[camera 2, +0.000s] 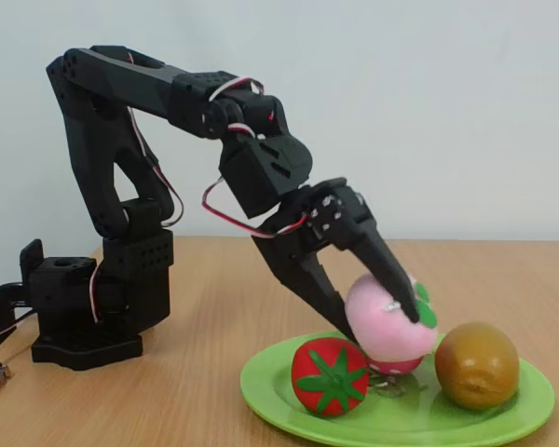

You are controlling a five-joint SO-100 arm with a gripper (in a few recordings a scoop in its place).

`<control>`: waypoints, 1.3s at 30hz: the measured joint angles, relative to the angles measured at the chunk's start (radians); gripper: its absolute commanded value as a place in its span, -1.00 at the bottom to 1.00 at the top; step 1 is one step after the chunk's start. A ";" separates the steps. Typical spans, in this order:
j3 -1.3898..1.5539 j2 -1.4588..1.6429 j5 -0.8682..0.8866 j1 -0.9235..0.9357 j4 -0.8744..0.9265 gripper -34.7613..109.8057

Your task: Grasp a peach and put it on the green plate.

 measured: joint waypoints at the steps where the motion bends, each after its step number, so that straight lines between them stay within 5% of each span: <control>1: -0.003 -0.017 0.008 0.003 0.000 -0.29; 39: -0.190 -0.353 0.137 -0.091 0.005 -0.29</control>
